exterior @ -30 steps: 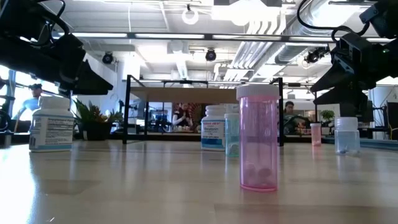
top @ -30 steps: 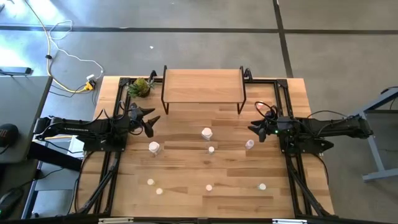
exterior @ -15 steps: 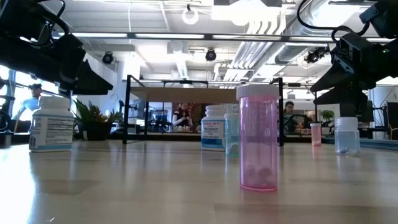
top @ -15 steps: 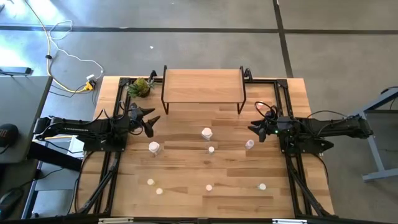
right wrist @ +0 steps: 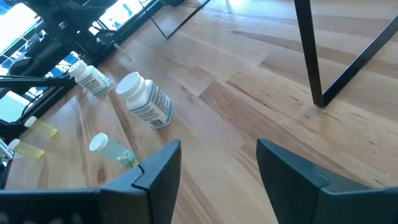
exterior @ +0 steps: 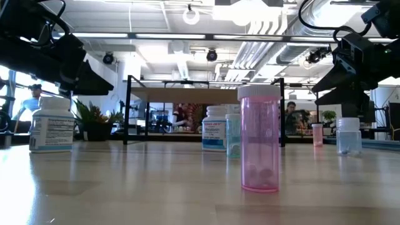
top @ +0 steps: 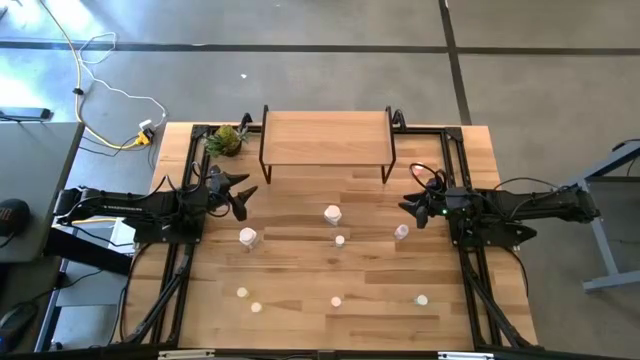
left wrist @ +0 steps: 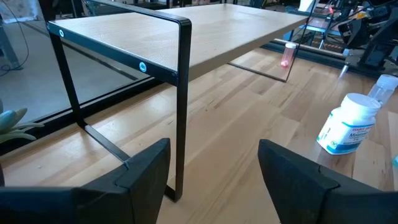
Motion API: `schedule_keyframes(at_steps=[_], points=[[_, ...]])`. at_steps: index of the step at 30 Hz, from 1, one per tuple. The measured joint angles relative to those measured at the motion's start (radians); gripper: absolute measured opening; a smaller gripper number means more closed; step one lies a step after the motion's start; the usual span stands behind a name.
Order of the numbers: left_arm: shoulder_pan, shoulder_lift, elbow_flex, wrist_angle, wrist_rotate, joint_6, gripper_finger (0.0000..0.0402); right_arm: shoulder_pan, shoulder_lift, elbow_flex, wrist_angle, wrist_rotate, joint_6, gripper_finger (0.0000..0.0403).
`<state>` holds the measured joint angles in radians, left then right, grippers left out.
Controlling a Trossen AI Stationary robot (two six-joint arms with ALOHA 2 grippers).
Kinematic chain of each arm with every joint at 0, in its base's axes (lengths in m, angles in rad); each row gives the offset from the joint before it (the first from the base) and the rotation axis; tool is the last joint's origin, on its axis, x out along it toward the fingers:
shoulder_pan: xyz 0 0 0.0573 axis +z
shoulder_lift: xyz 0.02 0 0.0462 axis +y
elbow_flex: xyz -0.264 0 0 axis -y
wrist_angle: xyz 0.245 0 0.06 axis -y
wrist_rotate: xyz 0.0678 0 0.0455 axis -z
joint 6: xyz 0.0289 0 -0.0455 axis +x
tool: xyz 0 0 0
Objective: Pick and place medicine bottles onto shelf by color
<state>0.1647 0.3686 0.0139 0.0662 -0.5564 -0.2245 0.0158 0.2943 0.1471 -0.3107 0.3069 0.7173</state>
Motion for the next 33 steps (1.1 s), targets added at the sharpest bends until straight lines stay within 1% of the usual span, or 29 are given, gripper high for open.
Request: schedule_keyframes(at_steps=[19,33], points=[[0.000,0.000,0.000,0.000,0.000,0.000,0.0234,0.000,0.000,0.000,0.000,0.000,-0.001,0.0200],[0.000,0.000,0.000,0.000,0.000,0.000,0.0234,-0.001,0.000,0.000,0.001,0.015,-0.039,0.0200]])
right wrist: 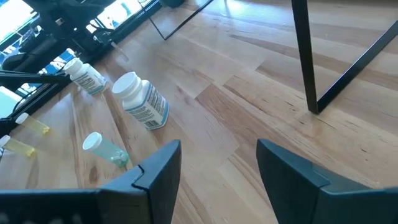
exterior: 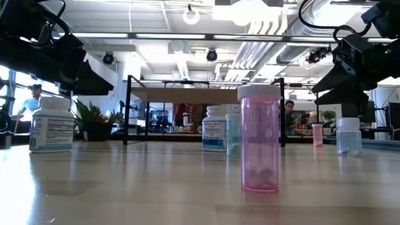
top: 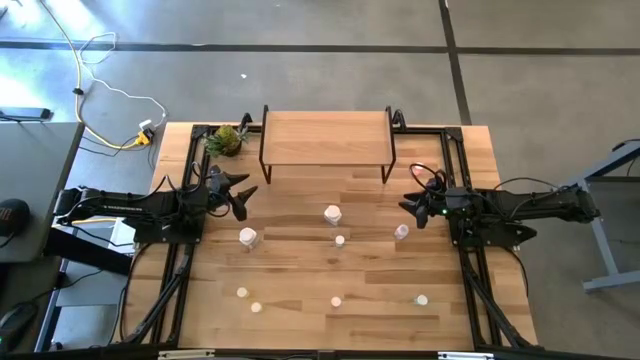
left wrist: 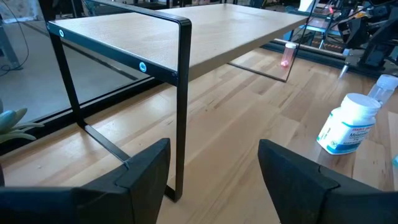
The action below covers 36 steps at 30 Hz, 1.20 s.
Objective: Pick and place medicine bottles onto shelf by color
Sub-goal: Put the transparent pill bottle on the shelf
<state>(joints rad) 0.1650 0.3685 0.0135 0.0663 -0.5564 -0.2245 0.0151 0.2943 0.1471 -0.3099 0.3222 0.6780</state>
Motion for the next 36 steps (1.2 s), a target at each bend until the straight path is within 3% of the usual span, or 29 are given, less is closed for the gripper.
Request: schedule_keyframes(at_steps=[5,9,18,25,31,36], points=[[0.000,0.000,0.000,0.000,0.000,0.000,0.0234,0.000,0.000,0.001,0.000,-0.008,-0.015,0.0200],[0.000,0.000,0.000,0.000,0.000,0.000,0.0234,0.000,0.000,0.025,0.000,-0.076,-0.006,0.0200],[0.000,0.000,0.000,0.000,0.000,0.000,0.0234,0.000,0.001,0.163,-0.026,-0.106,0.004,0.0200],[0.000,0.000,0.000,0.000,0.000,0.000,0.0234,0.000,0.083,0.380,-0.331,-0.111,0.163,0.0200],[0.000,0.000,0.000,0.000,0.000,0.000,0.0234,0.000,0.256,0.577,-0.599,-0.174,0.272,0.0200],[0.000,0.000,0.000,0.000,0.000,0.000,0.0234,0.001,0.401,0.638,-0.700,-0.253,0.339,0.0200]])
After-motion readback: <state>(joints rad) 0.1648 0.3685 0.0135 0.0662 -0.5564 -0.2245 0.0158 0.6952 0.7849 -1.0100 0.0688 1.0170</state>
